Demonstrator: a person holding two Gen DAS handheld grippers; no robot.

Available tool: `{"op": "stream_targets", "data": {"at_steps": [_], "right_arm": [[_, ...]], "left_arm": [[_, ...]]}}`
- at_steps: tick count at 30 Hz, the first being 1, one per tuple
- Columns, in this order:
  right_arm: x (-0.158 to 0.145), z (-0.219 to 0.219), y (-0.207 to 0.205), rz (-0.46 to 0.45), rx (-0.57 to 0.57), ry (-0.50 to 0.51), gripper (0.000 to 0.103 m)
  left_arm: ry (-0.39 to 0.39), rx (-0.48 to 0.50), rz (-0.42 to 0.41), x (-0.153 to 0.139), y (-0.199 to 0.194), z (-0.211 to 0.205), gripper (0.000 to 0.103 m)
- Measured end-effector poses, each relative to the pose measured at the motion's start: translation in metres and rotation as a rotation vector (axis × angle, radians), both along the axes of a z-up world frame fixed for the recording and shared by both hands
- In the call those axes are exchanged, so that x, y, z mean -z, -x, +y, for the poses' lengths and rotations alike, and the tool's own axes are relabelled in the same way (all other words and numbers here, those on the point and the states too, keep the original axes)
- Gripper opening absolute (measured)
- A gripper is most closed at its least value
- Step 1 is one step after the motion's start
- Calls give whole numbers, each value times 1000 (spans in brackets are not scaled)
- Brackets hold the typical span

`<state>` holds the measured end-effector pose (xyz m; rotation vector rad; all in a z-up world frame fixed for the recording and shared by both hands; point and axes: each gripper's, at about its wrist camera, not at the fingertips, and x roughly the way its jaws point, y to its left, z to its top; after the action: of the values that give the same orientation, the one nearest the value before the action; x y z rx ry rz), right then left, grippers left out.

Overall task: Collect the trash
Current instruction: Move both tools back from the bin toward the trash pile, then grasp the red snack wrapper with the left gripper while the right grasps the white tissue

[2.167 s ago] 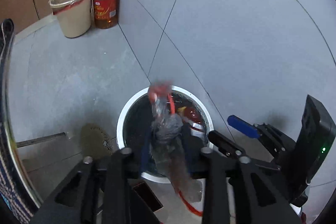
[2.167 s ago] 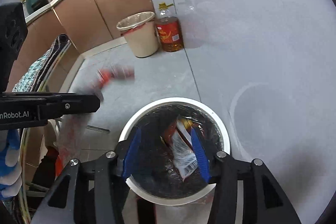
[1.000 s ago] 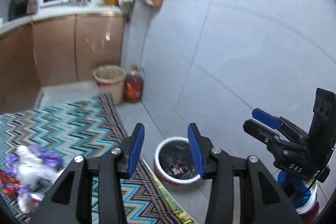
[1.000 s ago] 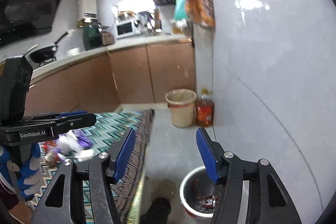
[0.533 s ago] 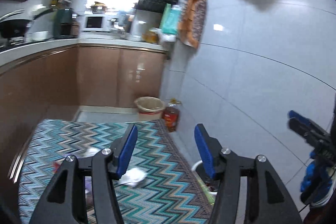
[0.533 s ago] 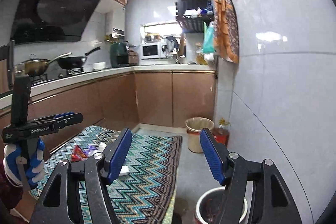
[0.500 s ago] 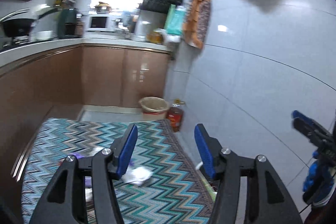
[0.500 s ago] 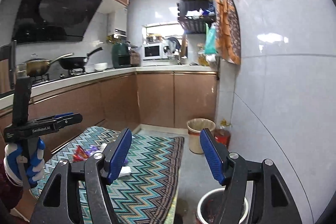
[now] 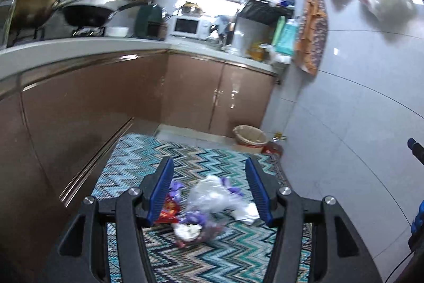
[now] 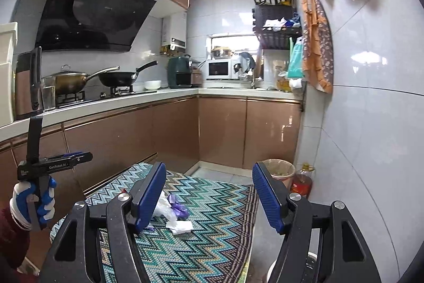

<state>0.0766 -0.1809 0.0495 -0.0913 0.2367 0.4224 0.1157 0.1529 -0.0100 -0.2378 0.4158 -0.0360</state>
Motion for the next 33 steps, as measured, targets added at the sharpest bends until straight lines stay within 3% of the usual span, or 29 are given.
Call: {"op": "stream_targets", "data": {"at_steps": [10,19,24,33], "right_arm": [[54,41,-68,172,-91,45,65],[127,74,-136,370,-159,73,65],[159,88,-161,455,-190,92,65],[201,108,-185,560,-232,112,65]], "left_arm": [[66,-68,201,77,-50,44,55],[54,-31,332,136,-97,46,54],[48,-18,366,152,-114,48,54],[-3,44,397,160,-138,41,29]]}}
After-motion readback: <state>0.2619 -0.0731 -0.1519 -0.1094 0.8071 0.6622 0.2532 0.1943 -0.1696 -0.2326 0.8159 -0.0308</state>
